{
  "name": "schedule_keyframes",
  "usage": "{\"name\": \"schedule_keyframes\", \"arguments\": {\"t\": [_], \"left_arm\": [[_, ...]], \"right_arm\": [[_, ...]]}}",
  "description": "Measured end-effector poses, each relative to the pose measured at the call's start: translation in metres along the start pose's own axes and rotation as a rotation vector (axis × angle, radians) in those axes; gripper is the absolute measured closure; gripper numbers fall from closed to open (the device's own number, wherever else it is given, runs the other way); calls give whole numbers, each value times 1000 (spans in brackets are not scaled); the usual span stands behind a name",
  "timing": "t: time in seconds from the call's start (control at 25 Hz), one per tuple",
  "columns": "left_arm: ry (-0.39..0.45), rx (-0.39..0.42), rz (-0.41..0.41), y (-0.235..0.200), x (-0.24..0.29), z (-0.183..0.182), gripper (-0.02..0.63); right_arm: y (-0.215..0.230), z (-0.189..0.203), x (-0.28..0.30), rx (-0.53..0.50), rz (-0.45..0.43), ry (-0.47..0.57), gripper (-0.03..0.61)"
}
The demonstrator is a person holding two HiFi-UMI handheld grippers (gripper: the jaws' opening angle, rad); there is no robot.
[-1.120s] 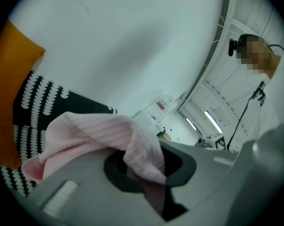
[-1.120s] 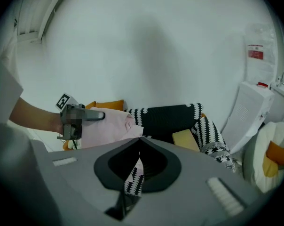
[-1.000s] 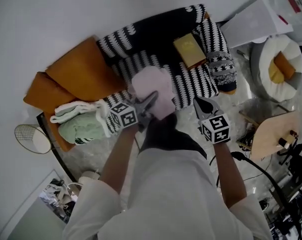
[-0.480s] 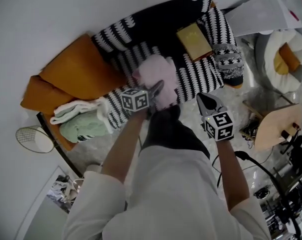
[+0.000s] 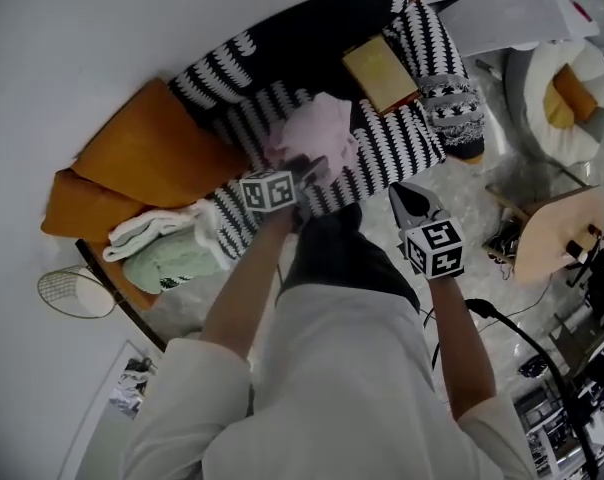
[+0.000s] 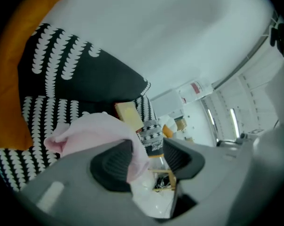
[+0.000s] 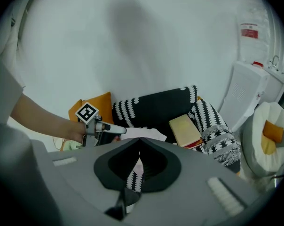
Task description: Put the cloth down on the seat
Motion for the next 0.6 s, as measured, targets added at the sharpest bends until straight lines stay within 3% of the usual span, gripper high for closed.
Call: {"name": "schedule_keyframes", "arguments": {"t": [0.4,0.6], "left_arm": [[-26,64,88,42,-14,0,437],[-19,88,136,76,-35,8,532]], "right_arm": [[-9,-17,-31,-4,63,46,575],[-21,-24,-56,-16,91,80,575]]}}
Point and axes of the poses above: the fingertips, and each gripper's own axes: x forward along the fingers, y to its right, z out of its underside, the point moved 7 cm from there along -x, backward along the fingers, and after that the axes turned 13 degrees about -x, right-handed, at the moved point
